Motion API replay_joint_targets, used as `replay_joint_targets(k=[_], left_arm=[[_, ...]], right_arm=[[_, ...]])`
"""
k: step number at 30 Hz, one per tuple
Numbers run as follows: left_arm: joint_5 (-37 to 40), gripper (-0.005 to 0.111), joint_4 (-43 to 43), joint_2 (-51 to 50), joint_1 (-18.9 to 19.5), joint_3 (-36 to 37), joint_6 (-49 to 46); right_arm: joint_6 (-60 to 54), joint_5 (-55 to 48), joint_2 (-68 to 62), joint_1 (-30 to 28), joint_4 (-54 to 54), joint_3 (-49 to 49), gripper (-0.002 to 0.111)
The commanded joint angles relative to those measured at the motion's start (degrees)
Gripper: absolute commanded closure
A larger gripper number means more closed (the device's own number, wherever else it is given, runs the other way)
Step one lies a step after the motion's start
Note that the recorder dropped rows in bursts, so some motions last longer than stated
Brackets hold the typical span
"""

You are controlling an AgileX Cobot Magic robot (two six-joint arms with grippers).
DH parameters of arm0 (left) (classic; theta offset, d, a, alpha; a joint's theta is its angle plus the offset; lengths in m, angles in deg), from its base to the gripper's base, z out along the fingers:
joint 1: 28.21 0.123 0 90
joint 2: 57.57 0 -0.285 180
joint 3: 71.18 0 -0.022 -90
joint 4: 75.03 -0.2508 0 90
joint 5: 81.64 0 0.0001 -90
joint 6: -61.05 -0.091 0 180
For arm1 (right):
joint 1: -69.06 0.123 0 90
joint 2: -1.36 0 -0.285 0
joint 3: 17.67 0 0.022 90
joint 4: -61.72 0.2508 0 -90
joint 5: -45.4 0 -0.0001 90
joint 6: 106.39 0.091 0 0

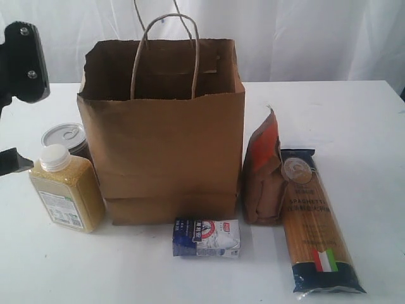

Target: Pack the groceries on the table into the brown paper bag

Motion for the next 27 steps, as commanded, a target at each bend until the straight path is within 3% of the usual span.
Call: replay_joint_targets(k=[1, 6, 18, 27], left_arm=[[1.01, 0.004, 1.34, 1.53, -0.14, 2.26, 0.72], [-3.07, 0.004, 0.95, 1.53, -0.14, 8.01, -4.71], [-19.22, 0.004, -1.95, 1.42, -0.14, 15.26, -4.81], [-21.63, 0.004, -2.67, -1.67, -0.14, 16.84, -4.81]], right_arm=[[0.20, 0.29, 0.10, -0.18, 0.37, -0.48, 0.108], [0.20, 0.09, 0.10, -0.18, 0.48, -0.46, 0.108], [0.20, 0.59, 0.10, -0.18, 0.61, -0.46, 0.108], [0.20, 1.33, 0.10, -0.18, 0.61, -0.46, 0.108]])
